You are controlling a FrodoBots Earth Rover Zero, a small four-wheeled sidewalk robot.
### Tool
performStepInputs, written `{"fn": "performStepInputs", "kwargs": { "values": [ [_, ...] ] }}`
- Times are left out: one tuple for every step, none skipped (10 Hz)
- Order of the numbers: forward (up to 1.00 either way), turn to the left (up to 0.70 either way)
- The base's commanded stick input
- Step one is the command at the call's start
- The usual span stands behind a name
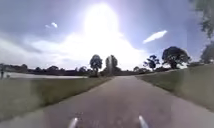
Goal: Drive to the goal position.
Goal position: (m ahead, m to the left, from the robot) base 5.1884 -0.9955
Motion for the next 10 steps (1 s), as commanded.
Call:
{"fn": "performStepInputs", "kwargs": {
  "values": [
    [0.7,0.0],
    [0.7,0.0],
    [0.7,0.0],
    [0.7,0.0],
    [0.7,0.0],
    [0.7,0.0],
    [0.7,0.0],
    [0.7,0.0],
    [0.7,0.0],
    [0.7,0.0]
  ]
}}
